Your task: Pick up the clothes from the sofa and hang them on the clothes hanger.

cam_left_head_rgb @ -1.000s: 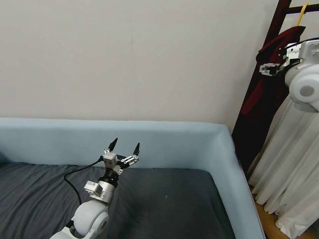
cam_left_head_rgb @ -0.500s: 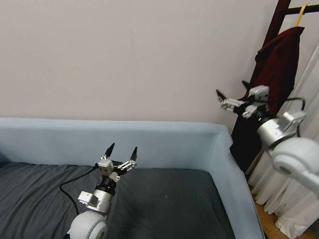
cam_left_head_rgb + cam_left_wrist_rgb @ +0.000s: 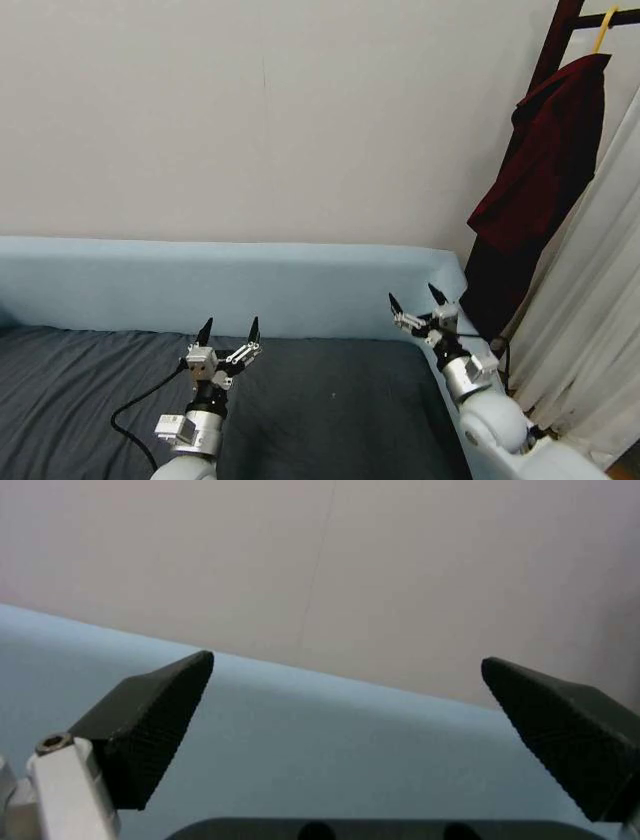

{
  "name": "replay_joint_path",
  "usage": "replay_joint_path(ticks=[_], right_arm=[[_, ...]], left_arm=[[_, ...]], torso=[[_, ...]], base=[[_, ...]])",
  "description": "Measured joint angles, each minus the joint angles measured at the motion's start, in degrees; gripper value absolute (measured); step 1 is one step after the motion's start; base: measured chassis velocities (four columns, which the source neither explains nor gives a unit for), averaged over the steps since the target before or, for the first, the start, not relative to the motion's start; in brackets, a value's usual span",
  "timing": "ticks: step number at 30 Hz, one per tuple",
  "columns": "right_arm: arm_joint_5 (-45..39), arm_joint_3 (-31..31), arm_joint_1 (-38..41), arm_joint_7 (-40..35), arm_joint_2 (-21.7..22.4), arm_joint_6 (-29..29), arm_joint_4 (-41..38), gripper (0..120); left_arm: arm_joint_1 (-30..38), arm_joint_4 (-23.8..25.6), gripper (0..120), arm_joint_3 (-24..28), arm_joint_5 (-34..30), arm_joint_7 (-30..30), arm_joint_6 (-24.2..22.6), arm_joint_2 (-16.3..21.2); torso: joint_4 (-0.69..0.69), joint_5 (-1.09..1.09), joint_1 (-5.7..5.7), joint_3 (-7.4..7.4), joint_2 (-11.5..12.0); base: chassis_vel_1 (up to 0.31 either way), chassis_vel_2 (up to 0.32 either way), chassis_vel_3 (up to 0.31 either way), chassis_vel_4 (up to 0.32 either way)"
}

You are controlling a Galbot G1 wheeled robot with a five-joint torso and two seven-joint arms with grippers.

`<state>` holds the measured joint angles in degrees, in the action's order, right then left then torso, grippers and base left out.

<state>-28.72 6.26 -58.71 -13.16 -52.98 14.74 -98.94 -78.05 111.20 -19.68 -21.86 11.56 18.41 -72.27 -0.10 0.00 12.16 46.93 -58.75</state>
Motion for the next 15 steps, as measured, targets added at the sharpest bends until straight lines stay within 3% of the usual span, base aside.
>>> replay_joint_path(ticks=[4,8,15], right_arm=[[7.67,10.23,-10.08,1.24,-3.76,-0.45,-5.60,100],[13.50,17.48,-17.86,4.06,-6.11,-2.06,-9.97,100],[17.49,22.59,-27.67,4.24,-11.36,-5.75,-17.59,100]], left_arm=[[-3.69,0.38,100,-0.19,5.38,0.08,1.16,-3.83],[-6.08,1.19,100,0.22,7.57,0.38,1.56,-5.36],[-11.61,3.35,100,0.46,9.39,1.51,2.77,-6.24]], torso=[[0.02,-0.01,-0.01,-0.01,0.00],[-0.01,-0.01,-0.01,-0.01,0.00],[0.02,0.00,-0.01,-0.01,-0.01]], base=[[0.000,0.000,0.000,0.000],[0.000,0.000,0.000,0.000],[0.000,0.000,0.000,0.000]])
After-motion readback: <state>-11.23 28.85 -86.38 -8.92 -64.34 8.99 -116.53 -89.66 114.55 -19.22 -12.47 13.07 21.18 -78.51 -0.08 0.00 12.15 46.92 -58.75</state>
